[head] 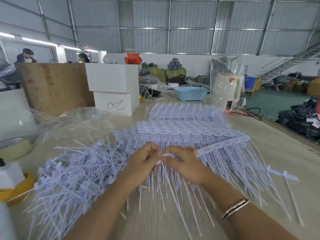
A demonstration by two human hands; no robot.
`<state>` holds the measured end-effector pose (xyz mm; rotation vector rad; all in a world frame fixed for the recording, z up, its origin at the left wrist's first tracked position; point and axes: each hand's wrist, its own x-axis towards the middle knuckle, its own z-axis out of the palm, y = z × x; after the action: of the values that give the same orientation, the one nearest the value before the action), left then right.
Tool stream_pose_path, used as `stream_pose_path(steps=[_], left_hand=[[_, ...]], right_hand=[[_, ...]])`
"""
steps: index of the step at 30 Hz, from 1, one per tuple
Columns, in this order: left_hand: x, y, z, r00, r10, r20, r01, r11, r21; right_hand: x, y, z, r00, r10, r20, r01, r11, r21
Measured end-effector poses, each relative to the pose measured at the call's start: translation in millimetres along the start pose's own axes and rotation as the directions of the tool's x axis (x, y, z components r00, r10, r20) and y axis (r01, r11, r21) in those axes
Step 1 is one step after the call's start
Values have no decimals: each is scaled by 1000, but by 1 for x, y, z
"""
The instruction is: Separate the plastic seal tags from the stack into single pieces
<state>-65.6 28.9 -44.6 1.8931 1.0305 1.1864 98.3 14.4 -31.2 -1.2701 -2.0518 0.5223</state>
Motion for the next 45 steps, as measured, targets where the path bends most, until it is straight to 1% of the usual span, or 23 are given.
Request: stream_pose_path(steps=[2, 6, 7, 9, 10, 11, 12, 13, 14, 15, 17, 19, 21, 22, 23, 24, 26, 28, 30, 34, 37, 39, 45], left_hand=[[-3, 2, 5, 1000, -6, 6, 7, 999, -47], [-7, 6, 17, 987, -140, -75, 106, 932, -345], [-6, 9, 20, 978, -186, -90, 126, 881, -455], [-2, 16, 17, 946, -298, -125, 123, 690, -713], [0, 17, 11, 931, -333, -153, 103, 638, -763], [1, 17, 4, 925, -321, -203, 85, 694, -715], [1, 15, -4, 926, -265, -269, 76, 828, -556], [0, 12, -12, 931, -177, -320, 79, 952, -295], [-1, 10, -19, 935, -75, -348, 81, 997, 3], [-2, 9, -24, 938, 9, -346, 82, 966, 247], [-3, 9, -33, 933, 66, -353, 139, 839, 526], [-5, 11, -41, 918, 32, -395, 261, 702, 662], [-5, 9, -48, 900, 10, -436, 370, 512, 775], [-5, 8, -49, 895, 33, -445, 390, 425, 817], [-5, 8, -47, 897, 90, -433, 364, 406, 838], [-6, 9, -43, 901, 182, -394, 284, 439, 852], [-6, 13, -28, 913, 262, -312, 80, 636, 768], [-7, 22, -10, 973, 66, -220, 56, 860, 507], [-8, 22, 2, 989, -45, -142, 91, 937, 338], [-8, 17, 9, 990, 36, -134, -5, 975, 223], [-8, 15, 10, 994, 68, -90, -42, 964, 263], [-7, 12, 11, 993, 68, -100, -39, 962, 272], [-6, 10, 11, 981, 93, -167, -45, 961, 272]], right_hand=[[-1, 0, -5, 999, -14, 36, 7, 985, 172], [-2, -1, 0, 995, -45, -88, 75, 927, 368], [-2, -2, 2, 989, -51, -138, 102, 913, 395], [-2, -4, 0, 968, -58, -246, 166, 879, 446], [-2, -4, -3, 956, -58, -288, 191, 866, 461], [-3, -5, -6, 947, -61, -314, 207, 865, 457], [-3, -5, -8, 945, -71, -319, 210, 880, 426], [-3, -4, -8, 949, -78, -304, 194, 906, 375], [-4, -2, -6, 961, -68, -267, 155, 934, 323], [-5, 0, -3, 975, -40, -220, 103, 954, 281], [-6, 3, 3, 990, 9, -138, 26, 967, 253], [-6, 4, 5, 992, 1, -127, 26, 977, 213], [-4, 5, 6, 990, -60, -128, 79, 986, 148], [-3, 5, 7, 987, -100, -124, 115, 986, 118], [-2, 5, 8, 983, -138, -119, 150, 984, 99], [-2, 5, 10, 980, -162, -118, 173, 980, 99], [-1, 4, 12, 972, -185, -146, 204, 971, 124], [1, 3, 14, 964, -198, -178, 225, 963, 148], [1, 2, 15, 971, -175, -164, 206, 959, 196], [0, 5, 6, 992, -78, -103, 104, 953, 285], [4, 8, -1, 994, -86, -69, 85, 996, -24], [5, 6, -3, 992, -115, -54, 99, 967, -233], [2, -7, -10, 972, -221, -81, 147, 836, -528]])
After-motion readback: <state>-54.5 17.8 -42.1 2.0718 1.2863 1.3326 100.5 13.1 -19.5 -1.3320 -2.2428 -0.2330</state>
